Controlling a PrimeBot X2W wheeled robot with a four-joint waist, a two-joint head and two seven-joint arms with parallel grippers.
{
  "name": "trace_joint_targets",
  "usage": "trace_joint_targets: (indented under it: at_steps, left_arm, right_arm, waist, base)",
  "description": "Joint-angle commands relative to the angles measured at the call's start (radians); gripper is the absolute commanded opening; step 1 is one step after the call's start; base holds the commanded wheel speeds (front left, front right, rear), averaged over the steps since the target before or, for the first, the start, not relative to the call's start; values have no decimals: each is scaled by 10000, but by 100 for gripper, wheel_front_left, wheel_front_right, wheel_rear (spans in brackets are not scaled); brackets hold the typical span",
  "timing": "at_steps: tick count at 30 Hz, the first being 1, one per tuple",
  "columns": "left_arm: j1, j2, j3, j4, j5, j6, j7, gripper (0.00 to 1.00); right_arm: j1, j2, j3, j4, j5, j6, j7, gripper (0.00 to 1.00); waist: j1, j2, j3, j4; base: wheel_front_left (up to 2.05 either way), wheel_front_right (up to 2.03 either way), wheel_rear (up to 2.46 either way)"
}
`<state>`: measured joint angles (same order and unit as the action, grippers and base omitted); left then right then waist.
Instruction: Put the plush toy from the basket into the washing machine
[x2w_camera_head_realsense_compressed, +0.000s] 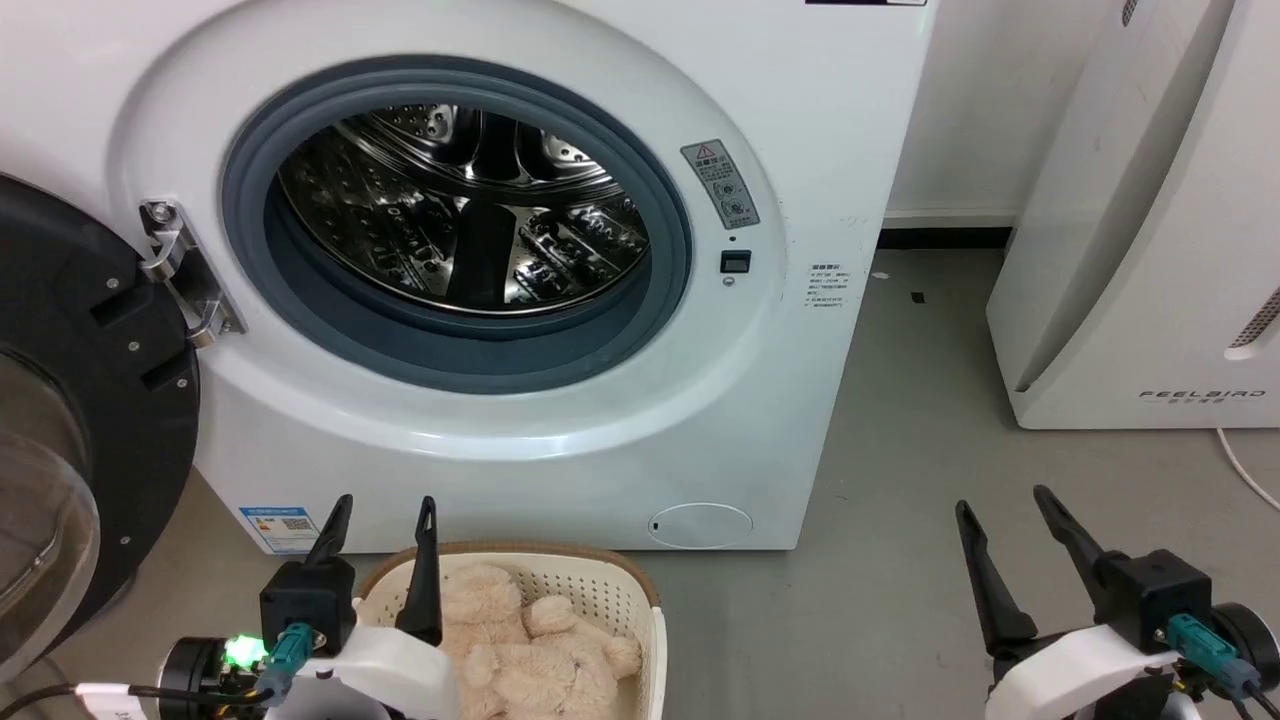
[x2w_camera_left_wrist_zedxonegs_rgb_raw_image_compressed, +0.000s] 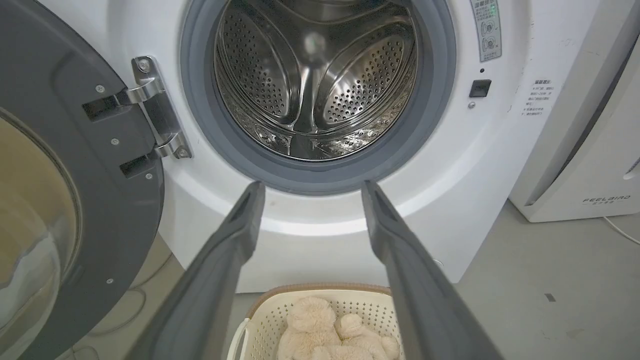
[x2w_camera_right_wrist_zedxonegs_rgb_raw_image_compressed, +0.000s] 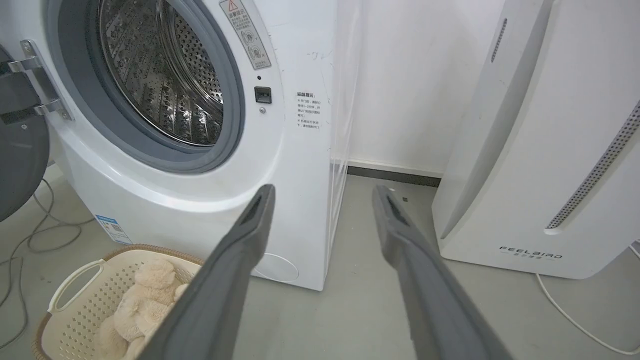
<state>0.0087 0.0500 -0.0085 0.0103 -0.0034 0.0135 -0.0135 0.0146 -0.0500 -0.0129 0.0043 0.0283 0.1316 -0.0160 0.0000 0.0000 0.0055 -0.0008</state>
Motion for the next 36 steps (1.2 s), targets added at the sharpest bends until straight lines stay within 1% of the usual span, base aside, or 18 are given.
trace_joint_targets:
  at_steps: [1,8,18,27,36]
  left_arm:
    - [-114,1,-28,81,-57,63,-122,100]
    - [-356,42,-133,431,-47,66,-269,100]
    - [-1018,165,-357,1367,12,23,-477,100]
    - [-1768,323,-604,2611,70,-34,-666,100]
    - [-2606,471,-917,4156,143,-131,-854,100]
  right_arm:
    - [3,0,-69,-64,111,-1,-108,100]
    - [-76,0,-204,-121,274,-1,-254,100]
    - [-300,-1,-330,-198,535,-2,-461,100]
    - [-569,-1,-431,-293,769,-3,-649,100]
    - [-880,-1,-525,-378,1030,-4,-836,100]
  waist:
    - [0,0,20,-3]
    - [0,0,186,-27]
    - [0,0,630,-108]
    - [0,0,1166,-255]
    - [0,0,1793,-434]
  base:
    - [0,0,0]
    - [0,0,0]
    - [0,0,0]
    - [0,0,0]
    - [0,0,0]
